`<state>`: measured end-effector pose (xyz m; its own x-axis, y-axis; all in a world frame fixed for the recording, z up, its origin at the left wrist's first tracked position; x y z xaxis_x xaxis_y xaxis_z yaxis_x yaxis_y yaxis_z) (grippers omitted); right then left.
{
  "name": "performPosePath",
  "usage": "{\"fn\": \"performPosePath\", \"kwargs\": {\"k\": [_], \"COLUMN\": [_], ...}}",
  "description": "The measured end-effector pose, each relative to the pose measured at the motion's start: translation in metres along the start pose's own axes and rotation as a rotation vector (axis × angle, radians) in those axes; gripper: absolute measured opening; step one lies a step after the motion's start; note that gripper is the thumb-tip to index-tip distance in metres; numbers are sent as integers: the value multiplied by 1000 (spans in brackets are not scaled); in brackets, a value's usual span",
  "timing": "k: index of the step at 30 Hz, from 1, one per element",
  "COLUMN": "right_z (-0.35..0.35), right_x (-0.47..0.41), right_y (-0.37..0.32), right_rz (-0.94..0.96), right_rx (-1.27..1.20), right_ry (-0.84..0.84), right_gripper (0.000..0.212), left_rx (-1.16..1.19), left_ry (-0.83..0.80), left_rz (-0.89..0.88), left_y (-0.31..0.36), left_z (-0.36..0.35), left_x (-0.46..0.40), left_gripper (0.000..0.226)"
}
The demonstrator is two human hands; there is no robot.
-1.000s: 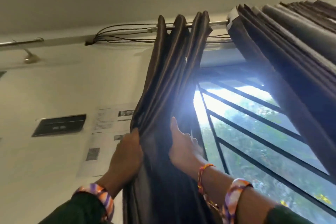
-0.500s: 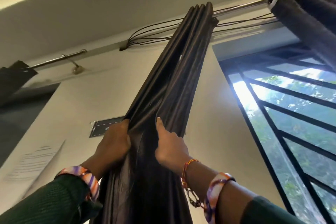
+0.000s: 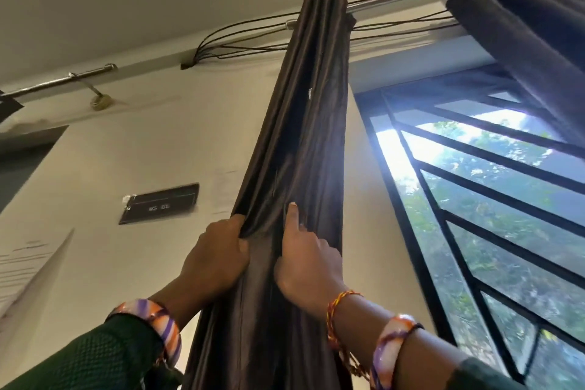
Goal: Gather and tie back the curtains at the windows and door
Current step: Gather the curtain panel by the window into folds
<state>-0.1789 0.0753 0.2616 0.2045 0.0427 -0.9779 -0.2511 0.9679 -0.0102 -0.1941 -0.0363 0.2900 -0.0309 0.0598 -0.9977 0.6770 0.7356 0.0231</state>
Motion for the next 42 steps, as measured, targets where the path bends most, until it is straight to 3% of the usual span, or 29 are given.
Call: {"fn": "performPosePath", "kwargs": {"k": [3, 7, 11, 13, 20, 23, 26, 28, 34, 37, 42], "right_z": [20, 47, 76, 97, 138, 142, 139, 131, 98, 86, 76], "right_x": [16, 41, 69, 82, 136, 156, 173, 183, 202, 210, 238], "right_y": [33, 74, 107, 121, 161, 181, 192, 190, 166, 175, 207], "right_rz": [-43, -28, -18, -27, -116, -206, -228, -170, 22, -62, -396], "right_rx": [181, 371, 499, 588, 655, 681, 673, 675, 617, 515, 443], "right_ry": [69, 96, 94, 194, 281, 237, 207, 200, 188, 109, -67], "right_gripper": [91, 83, 75, 78, 93, 88, 80, 78, 88, 101, 105], "left_rx": [41, 9, 124, 147, 315, 322, 251, 208, 148, 151, 142], "left_ry": [-3, 5, -24, -53, -129, -178, -229, -276, -342, -378, -414], "left_rz": [-12, 10, 98, 151, 287, 319, 337, 338, 333, 348, 385], "left_y": [31, 78, 123, 140, 175, 184, 186, 187, 182, 177, 166], "left_z": [-21, -51, -75, -85, -94, -97, -100, -103, -98, -94, -88], "left_x": [12, 34, 56, 68, 111, 135, 161, 177, 208, 226, 253], "left_gripper": [7, 20, 30, 31, 24, 12, 22, 28, 14, 17, 19]}}
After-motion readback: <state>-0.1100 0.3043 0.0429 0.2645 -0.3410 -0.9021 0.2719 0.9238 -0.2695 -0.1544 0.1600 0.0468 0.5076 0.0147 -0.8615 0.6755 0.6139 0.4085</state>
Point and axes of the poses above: each hand's wrist, its own x-axis away from the middle knuckle, its own z-axis out of the back of the hand, y = z × x, the point moved 10 cm from there along -x, towards the middle knuckle, and after that the axes turned 11 degrees about y, right-handed, at the moved point
